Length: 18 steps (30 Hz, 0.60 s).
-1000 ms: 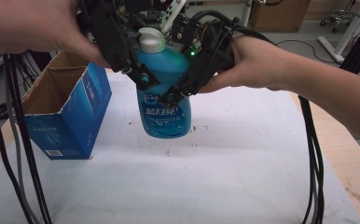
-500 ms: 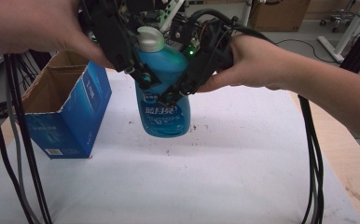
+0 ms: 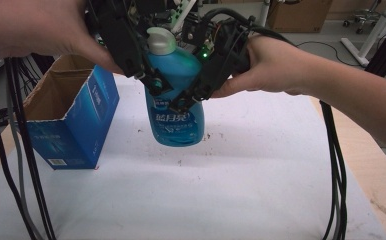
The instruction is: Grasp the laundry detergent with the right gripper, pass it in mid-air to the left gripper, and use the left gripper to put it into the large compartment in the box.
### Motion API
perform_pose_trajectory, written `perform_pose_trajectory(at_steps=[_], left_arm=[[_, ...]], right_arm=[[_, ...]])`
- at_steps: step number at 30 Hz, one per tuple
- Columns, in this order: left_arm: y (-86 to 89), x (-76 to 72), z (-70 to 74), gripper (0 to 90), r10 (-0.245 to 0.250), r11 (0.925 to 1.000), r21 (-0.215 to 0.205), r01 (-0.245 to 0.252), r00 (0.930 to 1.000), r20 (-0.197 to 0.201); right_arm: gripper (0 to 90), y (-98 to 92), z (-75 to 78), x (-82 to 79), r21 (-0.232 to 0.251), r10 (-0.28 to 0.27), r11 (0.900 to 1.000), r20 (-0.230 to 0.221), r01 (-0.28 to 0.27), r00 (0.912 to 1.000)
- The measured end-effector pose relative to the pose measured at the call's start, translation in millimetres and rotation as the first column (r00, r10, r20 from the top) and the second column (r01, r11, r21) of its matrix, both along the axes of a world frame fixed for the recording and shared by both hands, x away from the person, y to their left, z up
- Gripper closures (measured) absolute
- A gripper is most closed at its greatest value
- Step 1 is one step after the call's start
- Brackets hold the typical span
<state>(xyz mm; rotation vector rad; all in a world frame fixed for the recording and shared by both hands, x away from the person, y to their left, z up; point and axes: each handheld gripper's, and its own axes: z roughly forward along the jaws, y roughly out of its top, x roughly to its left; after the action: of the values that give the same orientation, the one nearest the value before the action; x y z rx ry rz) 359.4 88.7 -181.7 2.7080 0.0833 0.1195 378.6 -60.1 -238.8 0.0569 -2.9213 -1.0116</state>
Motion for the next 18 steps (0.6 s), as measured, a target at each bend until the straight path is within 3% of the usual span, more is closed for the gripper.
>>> perform_pose_trajectory(at_steps=[18], left_arm=[[-0.9,0.2,-0.6,32.0,-0.001,0.9999,0.012,0.001,0.9999,0.011]], right_arm=[[45.5,1.6,0.3,-0.4,0.000,0.001,1.000,-0.004,-0.001,1.0000]])
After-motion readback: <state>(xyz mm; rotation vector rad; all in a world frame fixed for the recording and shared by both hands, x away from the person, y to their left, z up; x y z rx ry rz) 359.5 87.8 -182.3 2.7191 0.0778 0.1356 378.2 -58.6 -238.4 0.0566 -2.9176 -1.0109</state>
